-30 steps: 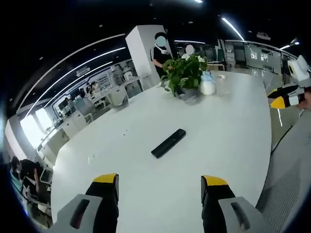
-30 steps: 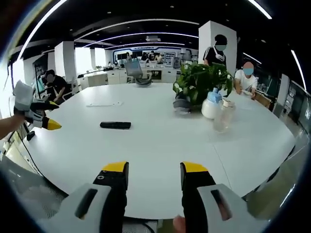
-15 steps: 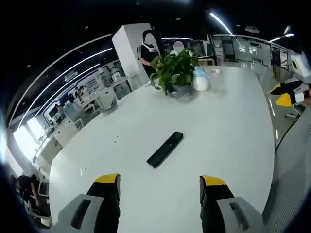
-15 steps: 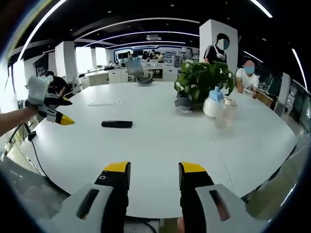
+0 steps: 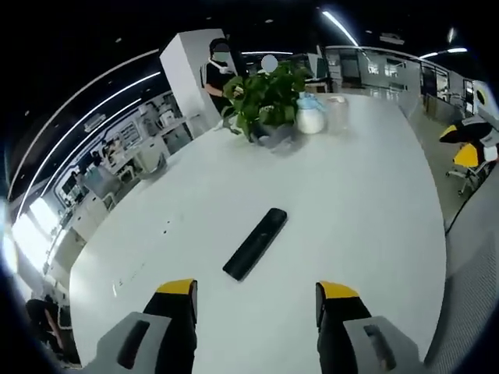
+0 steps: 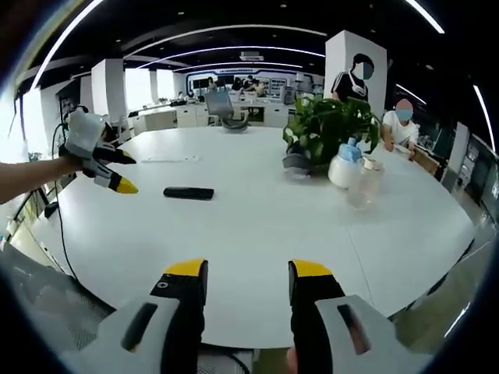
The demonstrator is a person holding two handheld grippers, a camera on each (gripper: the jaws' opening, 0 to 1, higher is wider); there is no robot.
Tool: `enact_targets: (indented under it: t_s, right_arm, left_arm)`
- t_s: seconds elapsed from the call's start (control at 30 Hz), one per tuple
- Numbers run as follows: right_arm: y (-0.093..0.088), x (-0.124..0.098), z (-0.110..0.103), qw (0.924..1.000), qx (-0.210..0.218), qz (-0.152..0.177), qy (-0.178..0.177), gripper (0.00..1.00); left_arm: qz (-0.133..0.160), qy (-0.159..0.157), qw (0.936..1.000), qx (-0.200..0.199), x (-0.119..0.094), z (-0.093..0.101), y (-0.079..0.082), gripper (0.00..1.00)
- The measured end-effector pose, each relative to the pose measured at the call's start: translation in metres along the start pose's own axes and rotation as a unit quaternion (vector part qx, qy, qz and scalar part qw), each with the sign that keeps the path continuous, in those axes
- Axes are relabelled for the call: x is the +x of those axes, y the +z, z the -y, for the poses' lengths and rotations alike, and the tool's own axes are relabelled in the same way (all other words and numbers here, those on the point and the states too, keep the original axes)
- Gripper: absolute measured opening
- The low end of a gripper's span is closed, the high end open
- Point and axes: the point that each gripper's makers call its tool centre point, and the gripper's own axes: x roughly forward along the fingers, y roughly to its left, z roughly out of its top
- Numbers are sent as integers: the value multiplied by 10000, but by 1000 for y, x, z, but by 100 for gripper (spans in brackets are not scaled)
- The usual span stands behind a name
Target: Press the specified remote control buttons in sequence, fully releasing each button before pressing the next.
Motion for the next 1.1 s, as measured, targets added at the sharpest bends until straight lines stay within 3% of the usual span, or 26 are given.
enact_targets:
  t_s: [0.37, 0.7, 1.1]
  right_arm:
    - [-3, 1, -1, 9999, -86, -110, -2, 42]
    - [-6, 3, -1, 9997, -122, -199, 2, 41]
    - [-10, 4, 2, 9995, -112, -299, -86, 40]
  left_arm:
    - [-164, -415, 9985, 327, 30, -1, 9, 59]
    - [-644, -634, 9932, 733, 64, -13, -12, 56]
    - [-881, -946, 9873, 922, 99, -17, -15, 47]
